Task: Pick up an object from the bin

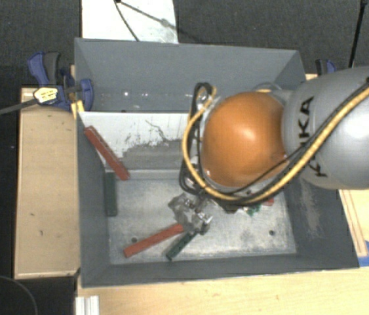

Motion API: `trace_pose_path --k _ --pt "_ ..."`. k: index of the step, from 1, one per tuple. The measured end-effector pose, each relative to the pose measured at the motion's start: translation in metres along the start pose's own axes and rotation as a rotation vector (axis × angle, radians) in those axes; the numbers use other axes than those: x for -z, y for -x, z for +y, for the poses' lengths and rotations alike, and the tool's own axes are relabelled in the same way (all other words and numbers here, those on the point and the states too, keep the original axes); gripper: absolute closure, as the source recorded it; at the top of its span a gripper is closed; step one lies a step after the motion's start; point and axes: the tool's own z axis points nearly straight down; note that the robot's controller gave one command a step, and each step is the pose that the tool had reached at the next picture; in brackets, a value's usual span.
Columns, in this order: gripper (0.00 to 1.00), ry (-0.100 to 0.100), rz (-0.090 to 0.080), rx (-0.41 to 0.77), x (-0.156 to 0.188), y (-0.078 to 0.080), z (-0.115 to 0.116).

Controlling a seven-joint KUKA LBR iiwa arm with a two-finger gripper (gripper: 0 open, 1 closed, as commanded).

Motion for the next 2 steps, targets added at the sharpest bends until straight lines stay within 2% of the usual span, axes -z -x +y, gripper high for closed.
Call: trace_pose_path --k 1,2 --pt "0.0 0.005 0.007 -0.003 -0.004 -0.002 0.001" --pt "0.0 0.006 0.014 -0.137 -0.126 0.005 -0.024"
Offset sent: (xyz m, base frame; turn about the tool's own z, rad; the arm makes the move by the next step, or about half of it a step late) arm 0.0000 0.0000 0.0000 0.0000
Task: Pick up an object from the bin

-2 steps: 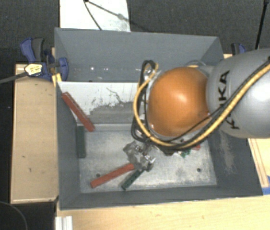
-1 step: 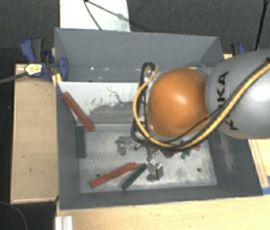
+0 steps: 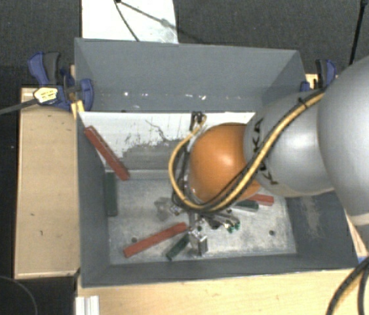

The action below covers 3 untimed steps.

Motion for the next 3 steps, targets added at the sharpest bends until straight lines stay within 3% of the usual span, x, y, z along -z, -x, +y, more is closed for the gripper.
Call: trace_pose_path --k 1,2,3 --pt "1.0 -0.002 -0.007 -0.003 0.004 0.002 0.0" --pt "1.0 -0.007 -0.013 0.049 0.147 -0.014 -0.025" --pt "1.0 -0.001 -0.002 0.046 0.128 -0.047 -0.034"
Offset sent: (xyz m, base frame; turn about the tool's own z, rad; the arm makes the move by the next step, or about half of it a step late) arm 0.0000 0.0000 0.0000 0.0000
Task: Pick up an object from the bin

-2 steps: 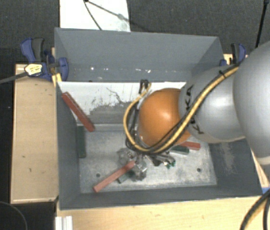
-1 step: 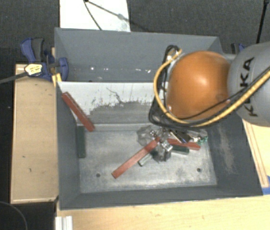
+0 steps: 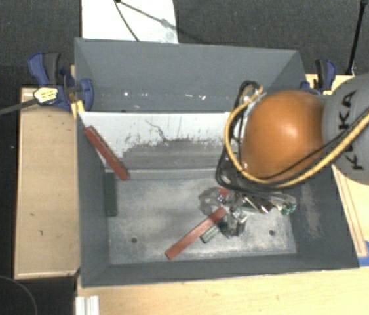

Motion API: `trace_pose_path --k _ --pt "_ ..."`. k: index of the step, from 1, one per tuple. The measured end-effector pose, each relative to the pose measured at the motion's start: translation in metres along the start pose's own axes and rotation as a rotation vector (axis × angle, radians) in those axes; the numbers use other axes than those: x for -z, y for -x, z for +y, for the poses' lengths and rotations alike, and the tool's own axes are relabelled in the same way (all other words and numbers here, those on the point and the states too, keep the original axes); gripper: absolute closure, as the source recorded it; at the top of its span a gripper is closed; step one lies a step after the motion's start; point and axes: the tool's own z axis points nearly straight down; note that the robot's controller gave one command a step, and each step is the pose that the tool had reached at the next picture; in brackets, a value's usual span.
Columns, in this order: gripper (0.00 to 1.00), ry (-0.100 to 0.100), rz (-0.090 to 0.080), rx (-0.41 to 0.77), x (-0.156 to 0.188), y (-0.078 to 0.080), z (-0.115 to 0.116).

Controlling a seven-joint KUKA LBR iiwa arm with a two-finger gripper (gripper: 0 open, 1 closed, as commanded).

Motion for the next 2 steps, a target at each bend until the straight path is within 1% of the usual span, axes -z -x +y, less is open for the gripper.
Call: trace_pose_path --k 1,2 --pt "1.0 -0.006 -0.012 0.254 0.141 0.031 0.031" --pt "1.0 -0.002 -0.003 0.483 0.127 0.011 0.02"
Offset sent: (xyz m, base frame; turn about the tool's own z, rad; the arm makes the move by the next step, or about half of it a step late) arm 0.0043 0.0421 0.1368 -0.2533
